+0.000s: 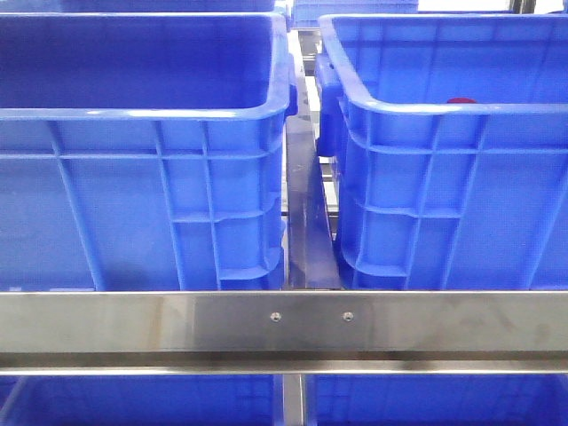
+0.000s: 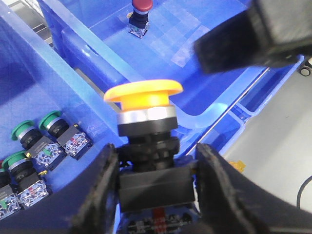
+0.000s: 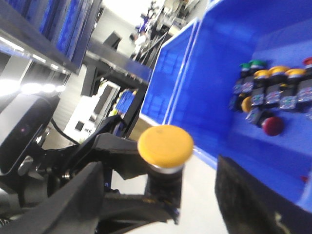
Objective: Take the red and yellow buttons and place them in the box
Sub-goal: 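Close the right gripper on the yellow cap, then open the left gripper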
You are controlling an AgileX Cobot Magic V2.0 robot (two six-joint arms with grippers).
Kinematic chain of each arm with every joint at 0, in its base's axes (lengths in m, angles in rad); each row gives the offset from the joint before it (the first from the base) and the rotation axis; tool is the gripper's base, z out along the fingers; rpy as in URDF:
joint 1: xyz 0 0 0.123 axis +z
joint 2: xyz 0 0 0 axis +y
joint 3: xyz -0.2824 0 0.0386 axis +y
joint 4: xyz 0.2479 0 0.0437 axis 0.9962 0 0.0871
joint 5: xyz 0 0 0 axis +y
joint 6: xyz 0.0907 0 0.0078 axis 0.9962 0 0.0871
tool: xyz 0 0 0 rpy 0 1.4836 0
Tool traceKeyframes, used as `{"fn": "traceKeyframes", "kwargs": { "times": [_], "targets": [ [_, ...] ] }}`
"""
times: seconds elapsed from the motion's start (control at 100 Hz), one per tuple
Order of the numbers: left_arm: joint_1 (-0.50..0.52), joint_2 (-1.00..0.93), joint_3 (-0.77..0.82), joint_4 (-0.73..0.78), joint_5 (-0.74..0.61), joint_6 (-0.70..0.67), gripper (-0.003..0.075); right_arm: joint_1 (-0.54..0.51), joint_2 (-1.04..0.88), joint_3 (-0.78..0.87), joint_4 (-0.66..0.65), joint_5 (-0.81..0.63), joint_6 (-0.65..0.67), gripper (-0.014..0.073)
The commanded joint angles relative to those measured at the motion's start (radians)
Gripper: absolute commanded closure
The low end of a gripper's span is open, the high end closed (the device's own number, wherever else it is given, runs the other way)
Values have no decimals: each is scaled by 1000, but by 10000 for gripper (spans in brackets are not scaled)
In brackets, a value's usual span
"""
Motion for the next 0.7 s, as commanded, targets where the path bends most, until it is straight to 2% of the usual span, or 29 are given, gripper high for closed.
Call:
{"fn": "traceKeyframes", "kwargs": {
  "times": [0.0, 0.69],
  "targets": [
    [-9, -31, -31, 2, -64, 0, 739, 35, 12, -70, 142, 24, -3, 83],
    [-9, -31, -31, 2, -63, 0, 739, 155, 142, -196, 142, 0, -3, 85]
  ]
}}
